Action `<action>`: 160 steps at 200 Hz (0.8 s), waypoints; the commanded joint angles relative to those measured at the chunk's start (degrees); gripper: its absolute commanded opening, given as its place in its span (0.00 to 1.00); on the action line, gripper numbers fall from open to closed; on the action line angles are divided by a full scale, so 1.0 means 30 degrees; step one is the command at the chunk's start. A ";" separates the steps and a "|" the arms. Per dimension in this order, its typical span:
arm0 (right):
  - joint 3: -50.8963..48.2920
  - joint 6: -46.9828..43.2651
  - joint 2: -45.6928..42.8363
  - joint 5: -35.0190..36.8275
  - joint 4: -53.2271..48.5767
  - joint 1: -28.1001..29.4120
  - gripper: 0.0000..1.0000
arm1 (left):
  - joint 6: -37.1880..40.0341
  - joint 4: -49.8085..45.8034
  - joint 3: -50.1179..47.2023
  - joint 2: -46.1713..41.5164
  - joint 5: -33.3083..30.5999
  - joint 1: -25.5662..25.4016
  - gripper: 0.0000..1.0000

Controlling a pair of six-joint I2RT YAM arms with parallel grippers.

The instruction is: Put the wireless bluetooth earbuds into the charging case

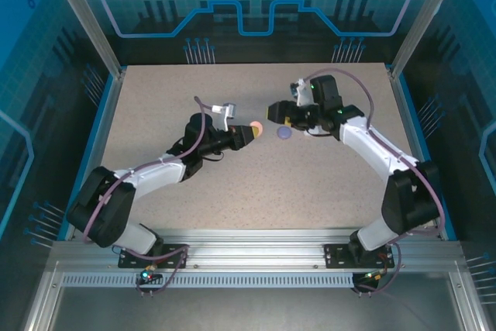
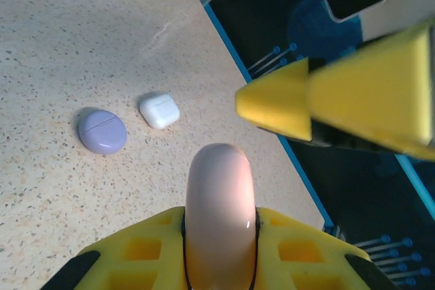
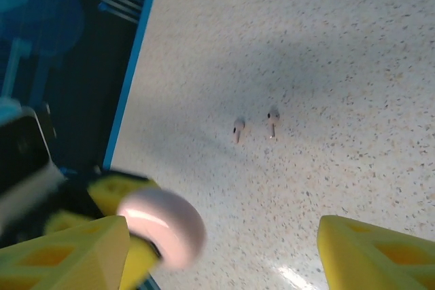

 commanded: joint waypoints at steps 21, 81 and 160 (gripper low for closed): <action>-0.3455 -0.1432 -0.1429 -0.3109 0.4676 -0.0532 0.72 | 0.1782 -0.2970 0.0795 -0.1135 0.3252 0.0916 0.00; -0.3743 -0.0057 -0.0820 -0.3068 0.6539 0.0073 0.71 | 0.1706 -0.2981 0.1042 -0.1066 0.3489 0.0950 0.00; -0.2779 -0.0011 0.0627 -0.2341 0.6239 0.1414 0.68 | 0.1364 -0.2554 0.1402 -0.0886 0.3368 0.0953 0.00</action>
